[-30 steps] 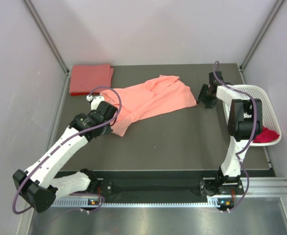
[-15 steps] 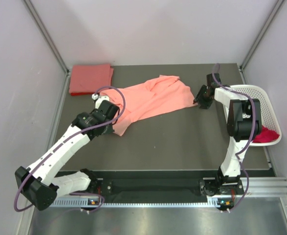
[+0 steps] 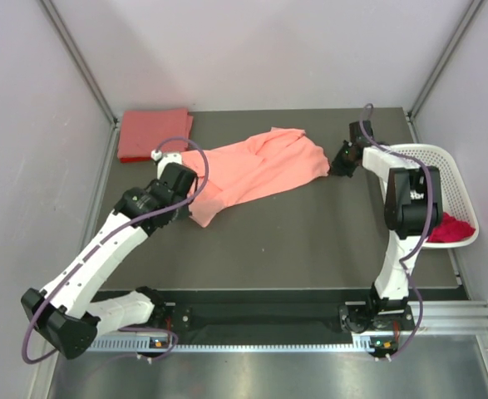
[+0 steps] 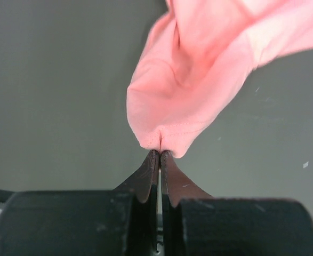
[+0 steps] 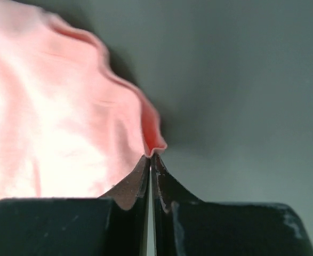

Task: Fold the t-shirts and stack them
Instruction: Flatten the tshirt out

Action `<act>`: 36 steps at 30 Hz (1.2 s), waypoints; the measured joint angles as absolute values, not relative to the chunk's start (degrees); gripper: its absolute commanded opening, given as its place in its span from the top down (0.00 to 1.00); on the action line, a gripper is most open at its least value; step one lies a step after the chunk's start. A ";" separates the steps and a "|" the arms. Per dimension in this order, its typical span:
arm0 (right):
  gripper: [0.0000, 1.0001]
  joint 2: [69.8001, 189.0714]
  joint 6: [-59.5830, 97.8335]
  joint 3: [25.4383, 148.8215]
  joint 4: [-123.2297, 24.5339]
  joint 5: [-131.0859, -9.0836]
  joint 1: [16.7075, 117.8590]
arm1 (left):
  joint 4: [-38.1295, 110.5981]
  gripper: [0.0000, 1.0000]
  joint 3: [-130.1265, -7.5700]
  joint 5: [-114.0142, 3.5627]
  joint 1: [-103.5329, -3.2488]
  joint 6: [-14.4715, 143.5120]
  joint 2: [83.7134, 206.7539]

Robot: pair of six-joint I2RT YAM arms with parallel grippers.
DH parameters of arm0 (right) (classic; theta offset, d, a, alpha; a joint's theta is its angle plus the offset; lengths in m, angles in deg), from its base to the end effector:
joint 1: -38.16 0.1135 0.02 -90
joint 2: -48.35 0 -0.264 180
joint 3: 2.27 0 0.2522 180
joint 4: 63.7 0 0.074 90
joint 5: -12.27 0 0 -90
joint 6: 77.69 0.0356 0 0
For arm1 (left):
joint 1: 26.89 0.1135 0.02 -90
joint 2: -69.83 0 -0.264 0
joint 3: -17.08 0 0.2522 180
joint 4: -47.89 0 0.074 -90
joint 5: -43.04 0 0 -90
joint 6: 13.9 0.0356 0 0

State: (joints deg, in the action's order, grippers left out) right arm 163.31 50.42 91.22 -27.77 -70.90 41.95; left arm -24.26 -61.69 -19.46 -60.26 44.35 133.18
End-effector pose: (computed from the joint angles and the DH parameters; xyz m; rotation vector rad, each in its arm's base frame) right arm 0.4238 0.0323 0.1684 0.7295 2.5174 0.4200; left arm 0.1783 -0.0977 0.3282 -0.1417 2.4050 0.1092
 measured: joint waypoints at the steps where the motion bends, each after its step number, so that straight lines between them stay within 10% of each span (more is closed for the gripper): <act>1: 1.00 163.09 50.05 92.27 -27.51 -70.85 42.17 | -23.87 1.00 -62.96 -19.20 -59.84 44.64 133.20; 18: 1.00 122.50 44.60 108.40 -36.62 -74.33 43.33 | -11.50 1.00 -113.58 -22.10 -48.61 53.20 143.61; 36: 1.00 110.16 40.25 117.01 -42.46 -81.80 43.41 | 12.77 1.00 -121.93 -21.36 -48.61 63.00 139.34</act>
